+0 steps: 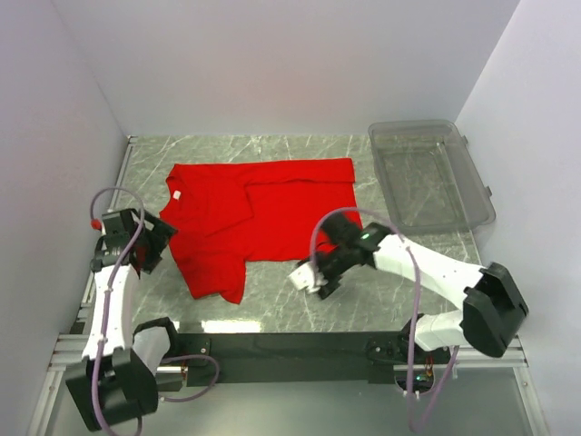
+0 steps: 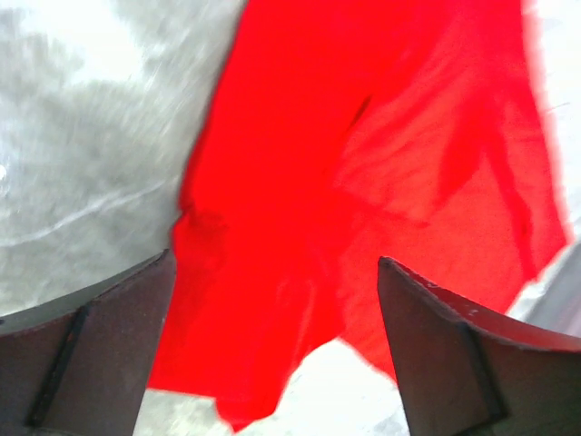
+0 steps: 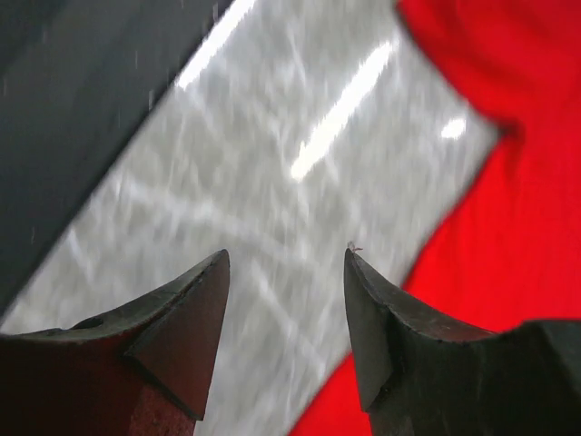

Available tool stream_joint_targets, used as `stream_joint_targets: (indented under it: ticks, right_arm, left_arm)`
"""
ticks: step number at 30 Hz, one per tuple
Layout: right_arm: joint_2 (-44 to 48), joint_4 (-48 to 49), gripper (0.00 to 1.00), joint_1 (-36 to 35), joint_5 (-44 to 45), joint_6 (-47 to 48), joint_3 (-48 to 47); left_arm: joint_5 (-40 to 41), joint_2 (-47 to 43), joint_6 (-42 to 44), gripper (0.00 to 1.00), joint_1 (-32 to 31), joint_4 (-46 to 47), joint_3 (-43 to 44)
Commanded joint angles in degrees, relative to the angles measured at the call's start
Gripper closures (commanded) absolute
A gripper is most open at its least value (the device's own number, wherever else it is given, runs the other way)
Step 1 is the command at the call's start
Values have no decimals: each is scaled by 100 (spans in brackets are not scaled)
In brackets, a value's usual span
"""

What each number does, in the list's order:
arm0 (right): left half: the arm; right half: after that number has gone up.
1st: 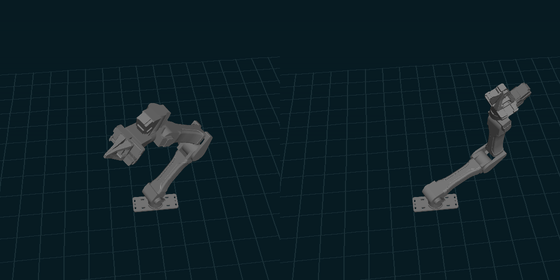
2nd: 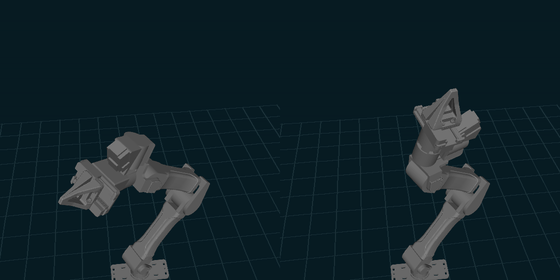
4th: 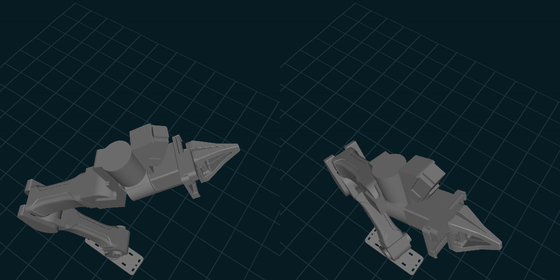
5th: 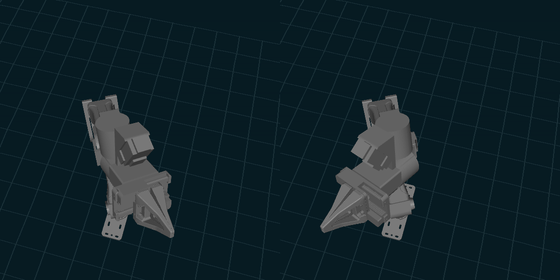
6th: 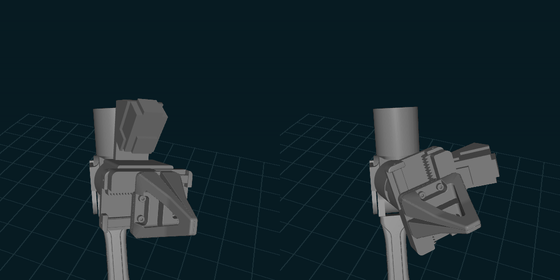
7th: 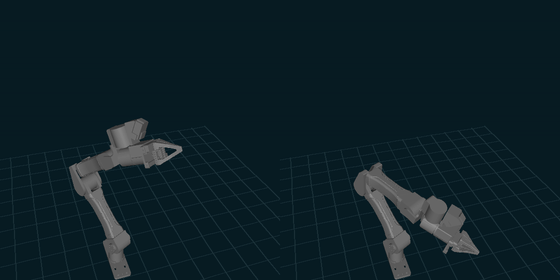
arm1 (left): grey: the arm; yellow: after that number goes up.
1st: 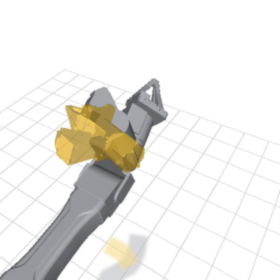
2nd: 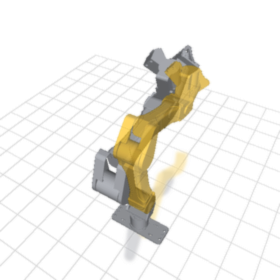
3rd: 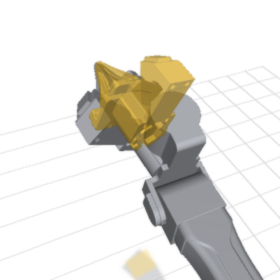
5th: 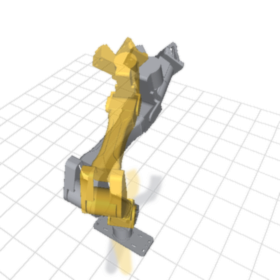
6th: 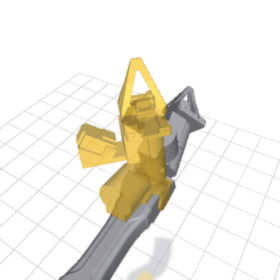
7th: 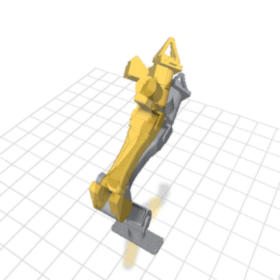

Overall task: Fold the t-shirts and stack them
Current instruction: Fold the tshirt

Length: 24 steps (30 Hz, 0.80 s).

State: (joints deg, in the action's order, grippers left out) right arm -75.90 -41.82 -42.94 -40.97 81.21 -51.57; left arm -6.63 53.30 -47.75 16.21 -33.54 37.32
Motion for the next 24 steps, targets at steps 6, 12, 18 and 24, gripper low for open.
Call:
stream_joint_targets:
  ticks: [6,12,18,24]
  right_arm:
    - [-1400,2072,40,-1972,958,-2275,-1003]
    - [-1999,2486,41,-2359,1539,-2671,-1390]
    - [-1613,2144,41,-1518,1689,-3225,-1286]
    - [-848,1380,42,-155,1812,-2805,-610]
  left_arm:
    - [426,-873,81,1,23,-91,504]
    - [365,-1234,73,1,23,-337,233]
    - [-82,-471,-367,12,14,13,-251]
    - [-391,690,-218,21,23,699,-550]
